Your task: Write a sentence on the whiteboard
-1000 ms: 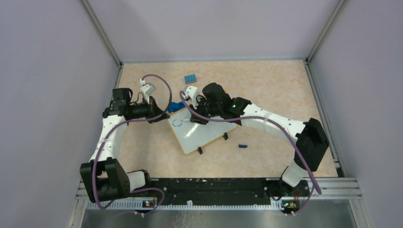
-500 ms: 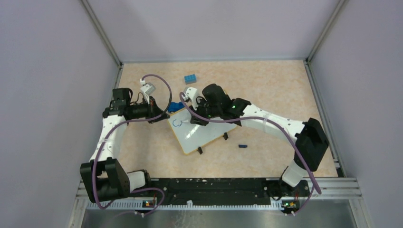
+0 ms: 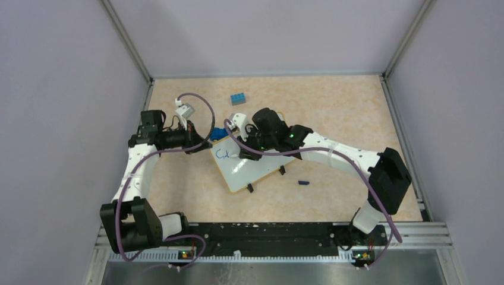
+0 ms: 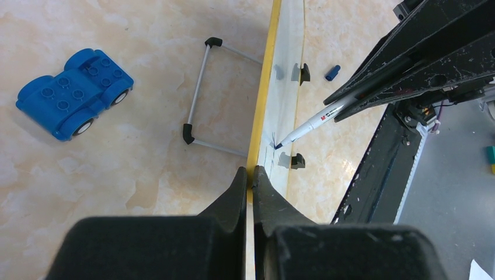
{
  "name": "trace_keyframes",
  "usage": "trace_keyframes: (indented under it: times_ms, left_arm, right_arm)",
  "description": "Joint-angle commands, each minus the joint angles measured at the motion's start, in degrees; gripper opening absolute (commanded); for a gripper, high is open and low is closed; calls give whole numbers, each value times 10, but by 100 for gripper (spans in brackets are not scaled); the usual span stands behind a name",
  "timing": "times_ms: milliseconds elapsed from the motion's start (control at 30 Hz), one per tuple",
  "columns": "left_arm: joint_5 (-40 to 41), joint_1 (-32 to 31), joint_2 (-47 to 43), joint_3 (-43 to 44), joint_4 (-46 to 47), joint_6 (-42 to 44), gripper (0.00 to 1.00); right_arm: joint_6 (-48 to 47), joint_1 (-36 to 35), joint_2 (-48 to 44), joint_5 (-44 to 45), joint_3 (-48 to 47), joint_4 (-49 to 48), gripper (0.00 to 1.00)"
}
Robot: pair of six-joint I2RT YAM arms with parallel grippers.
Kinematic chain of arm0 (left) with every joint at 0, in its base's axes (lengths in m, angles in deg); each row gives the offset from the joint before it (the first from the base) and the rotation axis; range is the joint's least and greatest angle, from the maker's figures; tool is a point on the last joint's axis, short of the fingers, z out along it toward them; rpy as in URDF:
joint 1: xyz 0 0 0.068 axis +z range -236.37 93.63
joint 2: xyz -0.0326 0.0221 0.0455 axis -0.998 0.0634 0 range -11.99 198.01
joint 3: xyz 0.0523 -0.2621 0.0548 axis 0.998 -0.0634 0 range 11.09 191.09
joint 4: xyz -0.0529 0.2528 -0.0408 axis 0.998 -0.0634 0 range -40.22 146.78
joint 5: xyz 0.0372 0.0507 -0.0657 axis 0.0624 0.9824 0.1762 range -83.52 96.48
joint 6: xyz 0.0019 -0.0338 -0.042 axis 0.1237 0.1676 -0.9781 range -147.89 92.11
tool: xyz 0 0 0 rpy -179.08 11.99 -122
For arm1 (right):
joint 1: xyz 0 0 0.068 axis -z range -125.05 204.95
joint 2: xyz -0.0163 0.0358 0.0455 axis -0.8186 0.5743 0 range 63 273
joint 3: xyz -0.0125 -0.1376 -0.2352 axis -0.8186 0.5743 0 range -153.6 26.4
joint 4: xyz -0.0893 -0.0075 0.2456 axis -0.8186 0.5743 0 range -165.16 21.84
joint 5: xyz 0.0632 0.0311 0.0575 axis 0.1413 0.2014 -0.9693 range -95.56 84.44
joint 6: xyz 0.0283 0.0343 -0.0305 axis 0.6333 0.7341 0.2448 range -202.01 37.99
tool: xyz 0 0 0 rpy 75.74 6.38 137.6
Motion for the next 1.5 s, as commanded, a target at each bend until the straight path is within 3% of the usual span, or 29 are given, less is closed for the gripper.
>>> trace_keyframes:
  times_ms: [0, 667, 800, 1067, 1467]
  left_arm:
    - [-6, -3, -10, -7, -11, 1, 0]
    - [-8, -4, -15, -9, -12, 7, 0]
    - [-9, -3, -16, -8, -24, 20, 12]
    - [-1, -3, -13, -6, -44, 41, 24]
    - [-2, -4, -5, -4, -45, 37, 14]
  right_arm:
    - [-13, 3, -31, 18, 4, -4, 0]
    - [-7, 11, -72, -7, 0, 4, 0]
    - [-7, 12, -71, -11, -1, 3, 0]
    - [-1, 19, -70, -35, -6, 2, 0]
    - [1, 20, -50, -29, -5, -11, 0]
